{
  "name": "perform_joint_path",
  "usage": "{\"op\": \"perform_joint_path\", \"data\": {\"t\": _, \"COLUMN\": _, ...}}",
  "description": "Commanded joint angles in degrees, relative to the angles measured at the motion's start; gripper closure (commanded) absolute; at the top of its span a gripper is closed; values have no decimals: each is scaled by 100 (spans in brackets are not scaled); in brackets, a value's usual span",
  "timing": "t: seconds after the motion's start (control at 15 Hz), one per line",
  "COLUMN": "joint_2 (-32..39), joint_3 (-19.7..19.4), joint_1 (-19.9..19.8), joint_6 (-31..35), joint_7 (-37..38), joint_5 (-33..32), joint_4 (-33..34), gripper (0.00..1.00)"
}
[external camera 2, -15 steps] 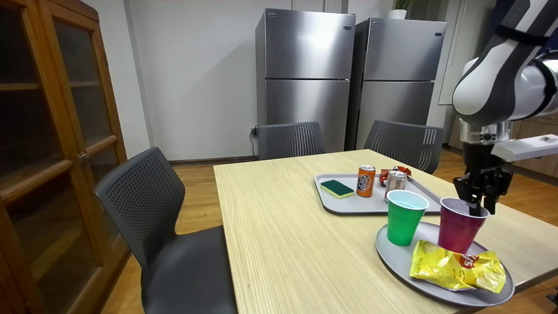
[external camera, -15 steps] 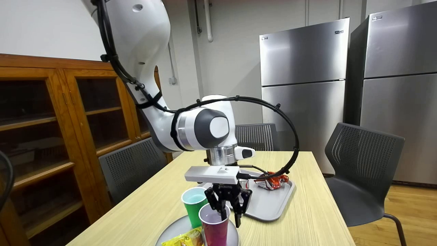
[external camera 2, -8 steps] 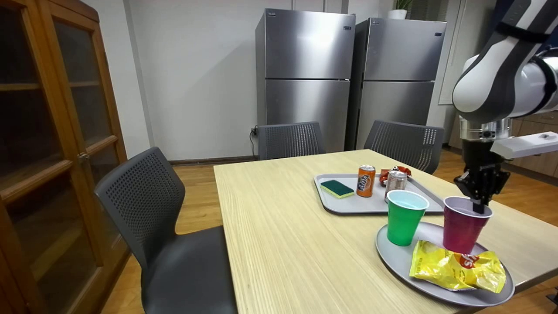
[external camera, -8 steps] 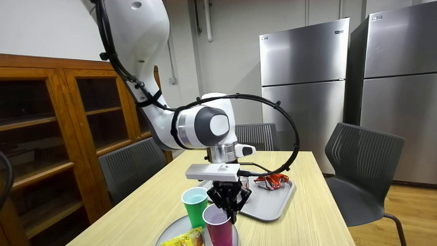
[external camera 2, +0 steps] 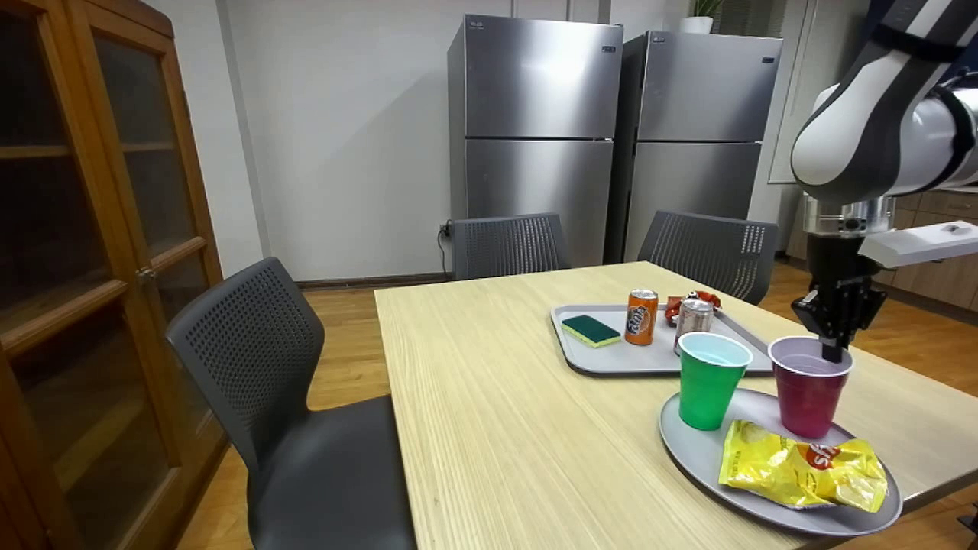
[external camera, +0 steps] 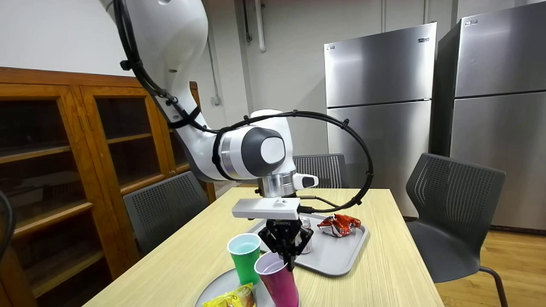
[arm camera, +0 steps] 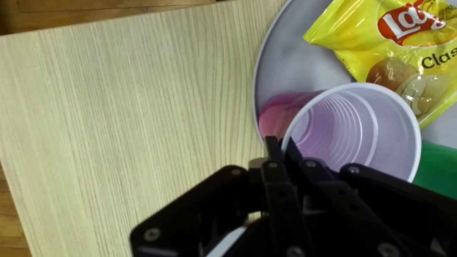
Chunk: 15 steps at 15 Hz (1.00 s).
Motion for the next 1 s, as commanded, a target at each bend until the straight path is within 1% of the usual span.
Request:
{"op": "perform_joint_path", "data": {"t": 0.0, "joint_2": -380, "joint_3": 167, "joint_1": -134, "joint_6": -87, "joint_7": -400, "joint_5": 286, "joint_4": -135, "gripper": 99}}
{"op": "perform_joint_path", "data": {"t": 0.2, "joint_2": -647, "joint_3": 214, "joint_1": -169, "joint_6": -182, "joint_7": -696, "joint_5": 583, "joint_4": -164, "gripper": 99}}
{"op": "perform_joint_path", "data": {"t": 0.4, "joint_2": -840, "joint_3": 157, "joint_1": -185, "joint_6": -250, "joint_7": -896, "joint_5": 777, "joint_4": -129, "gripper": 99}}
{"op": "perform_joint_path", "data": {"t": 0.67, "joint_2": -941, "joint_3": -2, "joint_1": -317, "joint_6": -291, "joint_7": -920, "joint_5": 947, "joint_4": -2, "gripper": 99}}
{"op": "perform_joint_path", "data": {"t": 0.8, "joint_2": -875, "joint_3": -114, "joint_1": -422, "joint_6": -282, "joint_7": -859, "joint_5": 1018, "joint_4": 101, "gripper": 99}}
{"op": "perform_joint_path", "data": {"t": 0.87, "joint_2": -835, "joint_3": -177, "joint_1": -463, "joint_6": -235, "joint_7": -734, "joint_5": 932, "joint_4": 141, "gripper": 99}}
{"op": "perform_joint_path", "data": {"t": 0.93, "joint_2": -798, "joint_3": -218, "joint_1": -519, "joint_6": -273, "joint_7": -792, "joint_5": 1013, "joint_4": 197, "gripper": 99}}
